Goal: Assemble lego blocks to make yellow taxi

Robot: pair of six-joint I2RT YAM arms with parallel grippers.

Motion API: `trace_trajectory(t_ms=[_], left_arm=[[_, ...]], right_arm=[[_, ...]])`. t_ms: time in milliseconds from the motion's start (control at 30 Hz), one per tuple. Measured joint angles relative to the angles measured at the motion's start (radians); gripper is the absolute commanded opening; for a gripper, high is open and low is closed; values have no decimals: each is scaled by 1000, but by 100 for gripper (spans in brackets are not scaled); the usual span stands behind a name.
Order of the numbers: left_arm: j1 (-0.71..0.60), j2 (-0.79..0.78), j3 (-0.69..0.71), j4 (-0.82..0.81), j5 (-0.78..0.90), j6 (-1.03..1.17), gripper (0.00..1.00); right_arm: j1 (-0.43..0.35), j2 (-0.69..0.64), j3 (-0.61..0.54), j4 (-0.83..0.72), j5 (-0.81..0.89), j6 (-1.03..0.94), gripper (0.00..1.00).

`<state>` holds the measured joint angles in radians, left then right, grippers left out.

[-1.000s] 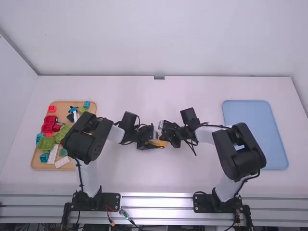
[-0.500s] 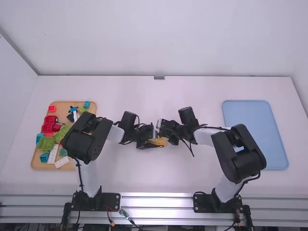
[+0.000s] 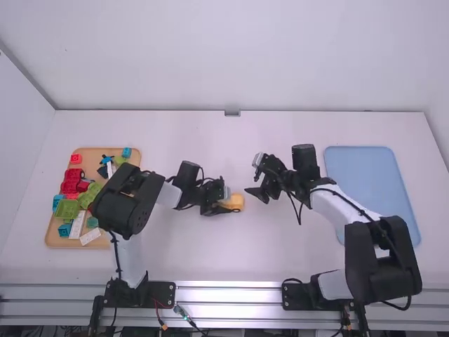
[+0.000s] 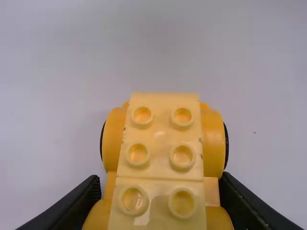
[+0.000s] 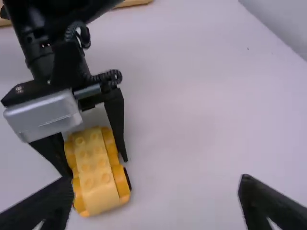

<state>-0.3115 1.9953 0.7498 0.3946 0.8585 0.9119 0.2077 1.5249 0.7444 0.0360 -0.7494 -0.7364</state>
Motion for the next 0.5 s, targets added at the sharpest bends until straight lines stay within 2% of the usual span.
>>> trace_trajectory(t_ms=[233, 500], left_arm=[[-4, 0, 26, -19, 0, 0, 51], [-10, 0, 26, -21, 0, 0, 52]], right_arm=[[-19, -7, 0, -46, 21, 22, 99], [-19, -7, 0, -41, 21, 29, 99]])
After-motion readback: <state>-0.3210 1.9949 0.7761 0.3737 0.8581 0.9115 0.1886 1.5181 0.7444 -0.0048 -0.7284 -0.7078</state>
